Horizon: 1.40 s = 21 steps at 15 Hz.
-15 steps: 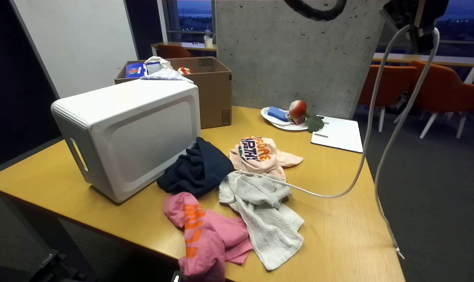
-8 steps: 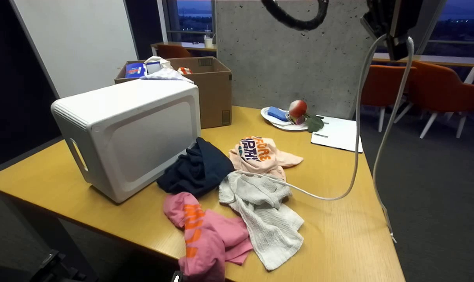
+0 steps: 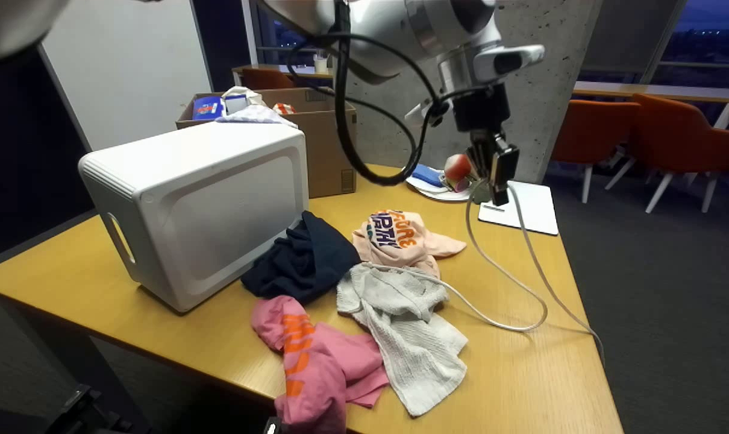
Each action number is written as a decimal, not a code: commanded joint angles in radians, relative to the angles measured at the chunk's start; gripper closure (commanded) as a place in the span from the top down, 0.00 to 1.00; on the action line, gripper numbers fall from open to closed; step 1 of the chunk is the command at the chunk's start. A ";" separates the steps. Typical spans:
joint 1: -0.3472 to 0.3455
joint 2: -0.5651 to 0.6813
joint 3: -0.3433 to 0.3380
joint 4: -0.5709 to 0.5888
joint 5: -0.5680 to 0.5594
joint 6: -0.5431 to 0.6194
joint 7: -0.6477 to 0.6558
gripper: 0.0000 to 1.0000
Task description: Move the lace on the box to the left of the table
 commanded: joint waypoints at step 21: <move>0.104 0.091 0.250 0.050 0.039 0.052 -0.205 0.01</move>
